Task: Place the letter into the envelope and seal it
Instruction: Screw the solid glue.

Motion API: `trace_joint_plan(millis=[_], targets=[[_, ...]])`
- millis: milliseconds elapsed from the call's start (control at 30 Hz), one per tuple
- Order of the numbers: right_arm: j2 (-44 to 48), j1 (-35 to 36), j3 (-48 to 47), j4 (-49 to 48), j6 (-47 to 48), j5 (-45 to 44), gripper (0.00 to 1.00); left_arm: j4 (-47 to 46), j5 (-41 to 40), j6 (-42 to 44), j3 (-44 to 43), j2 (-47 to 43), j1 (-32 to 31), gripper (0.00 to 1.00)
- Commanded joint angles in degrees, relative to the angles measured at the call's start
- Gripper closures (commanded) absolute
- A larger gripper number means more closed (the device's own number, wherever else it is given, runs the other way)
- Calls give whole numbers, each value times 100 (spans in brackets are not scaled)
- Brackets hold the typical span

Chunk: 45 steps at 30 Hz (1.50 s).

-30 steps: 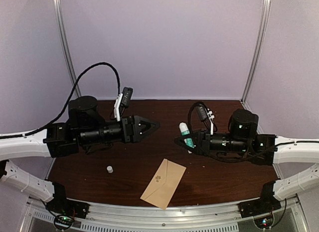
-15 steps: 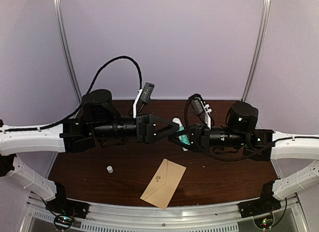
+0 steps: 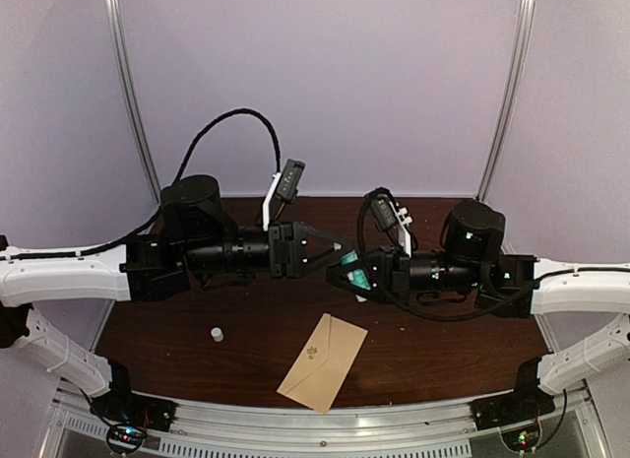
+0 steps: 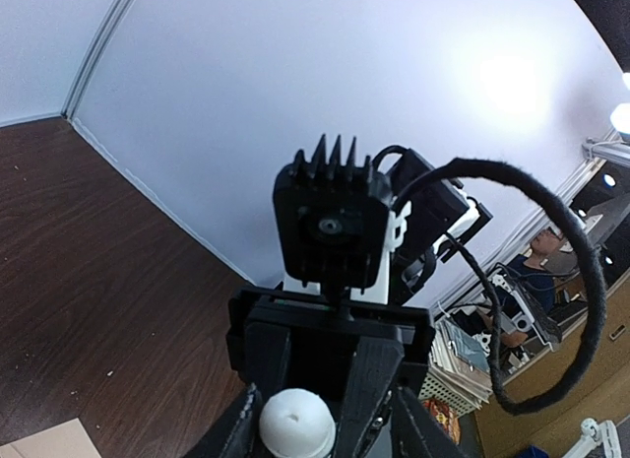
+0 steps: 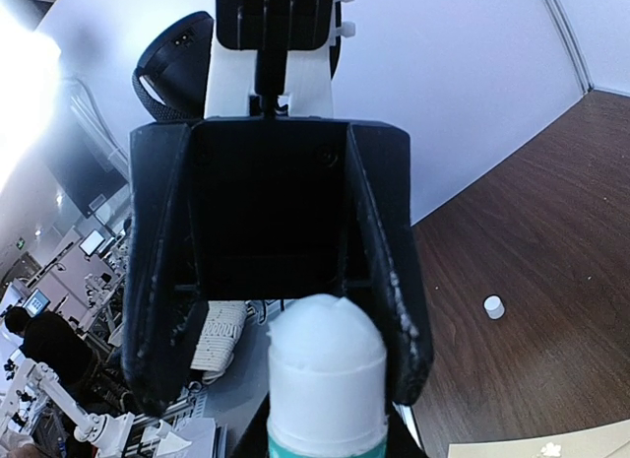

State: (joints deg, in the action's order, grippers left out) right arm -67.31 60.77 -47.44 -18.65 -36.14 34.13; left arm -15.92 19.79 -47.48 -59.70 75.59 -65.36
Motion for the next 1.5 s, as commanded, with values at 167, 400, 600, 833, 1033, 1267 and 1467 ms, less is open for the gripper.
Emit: trace_joint_plan(millis=[167, 400, 600, 833, 1033, 1267, 1467], targets=[[-69, 55, -252, -74, 92, 59, 100, -333, 42, -83, -24, 54, -38, 63], [-111, 75, -296, -7, 125, 42, 100, -307, 25, -115, -15, 112, -40, 69], [-116, 75, -310, 31, 154, -54, 100, -287, 16, -125, 11, 87, -38, 74], [-89, 75, -321, 64, 172, -236, 100, -258, 7, -156, 63, 56, -38, 88], [1, 70, -255, 186, 130, -247, 77, -126, -406, -190, 108, -134, -37, 92], [387, 60, 53, 311, -8, -15, 62, -5, -757, -248, 182, -346, 13, 94], [578, 66, 199, 295, -161, 239, 66, 25, -745, -279, 162, -343, 24, 94]])
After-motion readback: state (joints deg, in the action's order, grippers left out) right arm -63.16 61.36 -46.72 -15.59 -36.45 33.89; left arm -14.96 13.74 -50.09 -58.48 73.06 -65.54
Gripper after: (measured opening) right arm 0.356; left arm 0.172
